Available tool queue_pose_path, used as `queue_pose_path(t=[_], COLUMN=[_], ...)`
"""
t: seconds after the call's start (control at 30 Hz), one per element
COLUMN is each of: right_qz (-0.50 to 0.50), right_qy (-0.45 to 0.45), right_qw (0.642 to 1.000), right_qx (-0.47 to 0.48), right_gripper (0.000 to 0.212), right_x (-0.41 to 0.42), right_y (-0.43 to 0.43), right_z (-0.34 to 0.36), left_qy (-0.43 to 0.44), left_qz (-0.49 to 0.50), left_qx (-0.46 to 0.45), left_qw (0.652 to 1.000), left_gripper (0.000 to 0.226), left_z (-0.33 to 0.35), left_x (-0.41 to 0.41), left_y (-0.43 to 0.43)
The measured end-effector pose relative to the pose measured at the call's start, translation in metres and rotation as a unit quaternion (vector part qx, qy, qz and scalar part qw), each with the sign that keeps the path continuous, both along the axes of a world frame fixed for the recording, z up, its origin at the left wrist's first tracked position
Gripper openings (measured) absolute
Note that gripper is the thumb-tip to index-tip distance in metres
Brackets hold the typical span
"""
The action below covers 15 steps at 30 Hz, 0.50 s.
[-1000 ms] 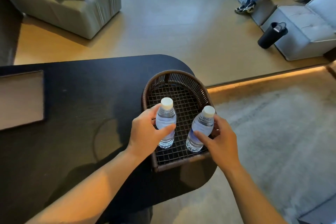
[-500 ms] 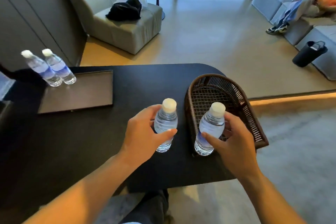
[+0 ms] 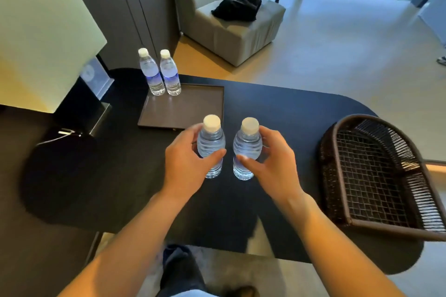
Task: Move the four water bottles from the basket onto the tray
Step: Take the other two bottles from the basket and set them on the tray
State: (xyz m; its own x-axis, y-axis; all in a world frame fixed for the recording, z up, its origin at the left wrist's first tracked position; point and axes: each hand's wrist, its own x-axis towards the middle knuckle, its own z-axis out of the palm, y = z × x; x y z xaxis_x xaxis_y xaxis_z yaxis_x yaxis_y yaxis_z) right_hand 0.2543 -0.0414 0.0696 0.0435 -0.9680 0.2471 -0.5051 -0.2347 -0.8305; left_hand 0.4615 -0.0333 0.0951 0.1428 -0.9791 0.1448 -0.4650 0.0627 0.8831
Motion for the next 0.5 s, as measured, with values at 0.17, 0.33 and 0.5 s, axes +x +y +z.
queue_pose_path(t=[0.17,0.33,0.5], right_qz=[0.015,0.012,-0.005], right_qy=[-0.002,-0.007,0.006], right_qw=[1.0,0.999,0.999], right_qx=[0.008,0.036,0.048], right_gripper=[0.071,0.072,0.072], right_x=[0.087,0.158,0.208], right_y=[-0.064,-0.123,-0.175], right_z=[-0.017,-0.038,-0.057], left_qy=[0.002,0.005,-0.008], left_qz=[0.042,0.052,0.053], left_qx=[-0.002,-0.009,0.0], left_qw=[0.999,0.999,0.999], left_gripper=[0.066,0.062,0.062], left_z=[-0.022,-0.053,-0.081], left_x=[0.086,0.153,0.199], left_y=[-0.055,-0.108,-0.155])
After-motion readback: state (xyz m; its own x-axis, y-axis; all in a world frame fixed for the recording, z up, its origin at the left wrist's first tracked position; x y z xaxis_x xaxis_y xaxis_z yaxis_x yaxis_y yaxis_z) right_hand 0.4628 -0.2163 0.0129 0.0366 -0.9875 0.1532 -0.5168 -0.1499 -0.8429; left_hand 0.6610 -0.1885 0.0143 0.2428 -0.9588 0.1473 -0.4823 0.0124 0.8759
